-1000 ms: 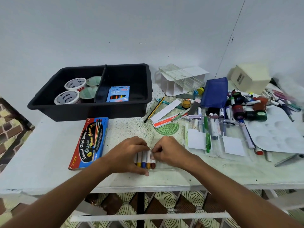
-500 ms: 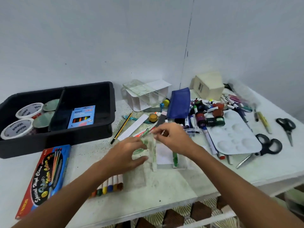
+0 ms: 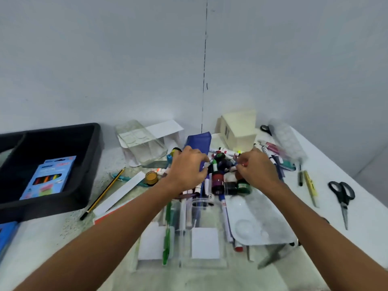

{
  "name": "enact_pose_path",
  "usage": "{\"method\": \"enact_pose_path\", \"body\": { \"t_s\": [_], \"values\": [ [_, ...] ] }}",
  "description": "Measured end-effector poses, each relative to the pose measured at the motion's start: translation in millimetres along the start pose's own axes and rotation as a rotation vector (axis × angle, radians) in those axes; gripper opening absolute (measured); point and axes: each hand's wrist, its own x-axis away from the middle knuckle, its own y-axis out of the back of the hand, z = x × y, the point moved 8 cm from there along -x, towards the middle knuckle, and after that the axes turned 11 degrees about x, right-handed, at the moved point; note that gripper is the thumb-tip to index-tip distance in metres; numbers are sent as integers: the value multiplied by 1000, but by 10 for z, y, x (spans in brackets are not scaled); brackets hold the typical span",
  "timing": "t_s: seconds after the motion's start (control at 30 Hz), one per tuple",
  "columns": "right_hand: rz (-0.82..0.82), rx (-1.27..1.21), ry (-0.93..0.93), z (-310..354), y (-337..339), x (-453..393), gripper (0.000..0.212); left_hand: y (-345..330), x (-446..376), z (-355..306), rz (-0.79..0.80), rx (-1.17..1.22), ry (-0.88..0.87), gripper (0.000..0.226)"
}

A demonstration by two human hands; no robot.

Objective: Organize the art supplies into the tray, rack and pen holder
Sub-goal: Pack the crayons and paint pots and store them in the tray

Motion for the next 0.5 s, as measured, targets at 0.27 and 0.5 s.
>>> {"method": "enact_pose_path", "body": {
  "t_s": [0.27,0.5],
  "values": [
    [99,338,97,79,-108,-225,33,-581,-626,13,254,-180,39,45],
    [175,425,194,140,-171,-336,33,-662,-727,20,281,-172,-71,24]
  ]
}}
